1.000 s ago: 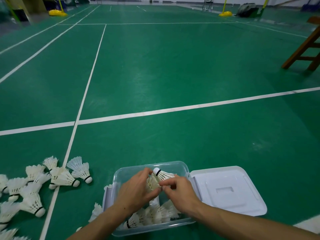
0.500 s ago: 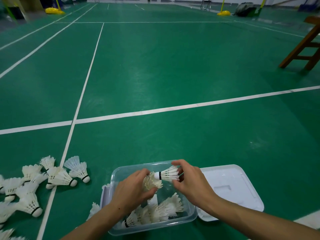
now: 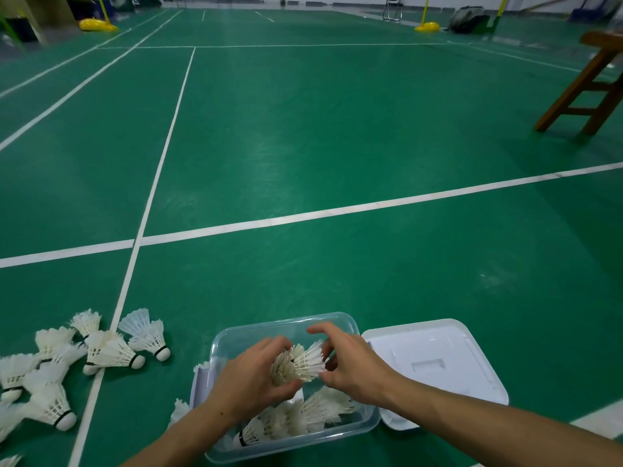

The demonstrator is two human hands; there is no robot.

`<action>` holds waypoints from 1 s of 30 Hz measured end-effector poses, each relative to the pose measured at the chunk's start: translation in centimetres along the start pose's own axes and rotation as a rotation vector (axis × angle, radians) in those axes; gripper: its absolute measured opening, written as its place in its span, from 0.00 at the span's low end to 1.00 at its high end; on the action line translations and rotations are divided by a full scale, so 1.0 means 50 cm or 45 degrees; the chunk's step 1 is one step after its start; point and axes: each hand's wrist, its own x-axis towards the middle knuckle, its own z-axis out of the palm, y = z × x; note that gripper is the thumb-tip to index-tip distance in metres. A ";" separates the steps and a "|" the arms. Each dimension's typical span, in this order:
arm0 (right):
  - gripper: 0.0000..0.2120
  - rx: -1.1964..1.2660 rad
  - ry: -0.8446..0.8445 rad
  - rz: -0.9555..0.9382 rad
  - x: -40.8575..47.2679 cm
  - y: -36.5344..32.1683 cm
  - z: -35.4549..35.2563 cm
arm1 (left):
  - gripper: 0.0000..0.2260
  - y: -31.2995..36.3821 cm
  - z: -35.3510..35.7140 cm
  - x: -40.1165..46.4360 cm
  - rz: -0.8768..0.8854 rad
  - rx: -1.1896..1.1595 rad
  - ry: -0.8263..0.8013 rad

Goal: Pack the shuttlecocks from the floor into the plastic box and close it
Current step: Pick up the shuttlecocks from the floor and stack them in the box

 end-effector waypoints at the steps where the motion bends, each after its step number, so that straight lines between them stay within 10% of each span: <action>1: 0.37 -0.014 -0.010 -0.002 0.002 0.002 0.005 | 0.27 -0.001 0.001 0.001 0.005 0.003 -0.011; 24: 0.42 -0.130 -0.209 0.017 0.007 -0.016 -0.019 | 0.19 0.002 0.043 0.037 0.040 0.110 -0.031; 30: 0.33 -0.229 0.035 -0.049 0.006 -0.027 -0.077 | 0.18 0.007 0.052 0.048 0.027 0.143 -0.092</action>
